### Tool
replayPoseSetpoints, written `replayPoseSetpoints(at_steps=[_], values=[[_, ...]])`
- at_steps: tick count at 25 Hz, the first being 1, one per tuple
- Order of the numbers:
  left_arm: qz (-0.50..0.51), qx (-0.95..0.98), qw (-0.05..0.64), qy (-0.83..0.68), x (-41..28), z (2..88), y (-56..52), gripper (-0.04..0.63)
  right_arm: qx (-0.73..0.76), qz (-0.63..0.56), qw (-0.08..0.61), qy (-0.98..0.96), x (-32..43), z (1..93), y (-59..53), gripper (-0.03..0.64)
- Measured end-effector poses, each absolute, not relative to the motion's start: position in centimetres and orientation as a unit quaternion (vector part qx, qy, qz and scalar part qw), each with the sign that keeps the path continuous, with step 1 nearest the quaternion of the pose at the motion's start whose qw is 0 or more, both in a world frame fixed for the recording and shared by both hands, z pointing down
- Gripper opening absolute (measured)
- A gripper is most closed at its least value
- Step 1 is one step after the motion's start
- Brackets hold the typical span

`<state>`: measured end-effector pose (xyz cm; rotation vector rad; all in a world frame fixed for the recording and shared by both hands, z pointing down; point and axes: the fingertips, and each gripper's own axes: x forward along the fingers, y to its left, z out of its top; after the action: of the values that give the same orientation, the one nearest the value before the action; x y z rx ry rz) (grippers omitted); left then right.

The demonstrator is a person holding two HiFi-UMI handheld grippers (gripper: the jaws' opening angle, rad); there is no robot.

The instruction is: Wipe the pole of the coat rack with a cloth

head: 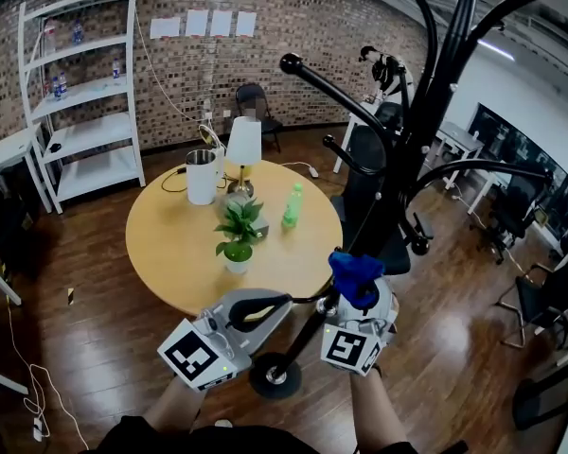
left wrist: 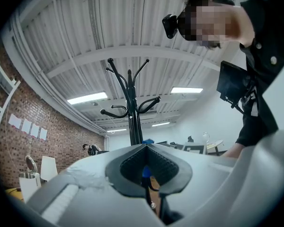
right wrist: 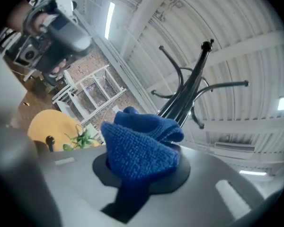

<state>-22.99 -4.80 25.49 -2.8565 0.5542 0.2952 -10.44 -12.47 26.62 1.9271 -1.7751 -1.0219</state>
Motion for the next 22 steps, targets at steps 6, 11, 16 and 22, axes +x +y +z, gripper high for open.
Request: replayPoseSetpoints(at_steps=[6,11,16,22], values=[[0.133,-0.967,0.111,0.189,-23.3,24.1,-5.0,0.003,0.669,-0.469,0.16,-0.554,-10.8,17.4,-12.0,0.08],[0.138,-0.965,0.115,0.193,-23.7,23.8,-5.2,0.003,0.669,-0.496,0.157,-0.53,-10.8,13.9,-12.0,0.08],[0.135,-0.964,0.115,0.196,-23.9,23.6,-5.3,0.003,0.669,-0.515,0.178,-0.505,-11.1,14.4,-11.8,0.071],[0.105,-0.971,0.111,0.186,-23.1,24.8,-5.6,0.003,0.661,-0.481,0.193,-0.543,-11.3,18.4,-12.3,0.067]])
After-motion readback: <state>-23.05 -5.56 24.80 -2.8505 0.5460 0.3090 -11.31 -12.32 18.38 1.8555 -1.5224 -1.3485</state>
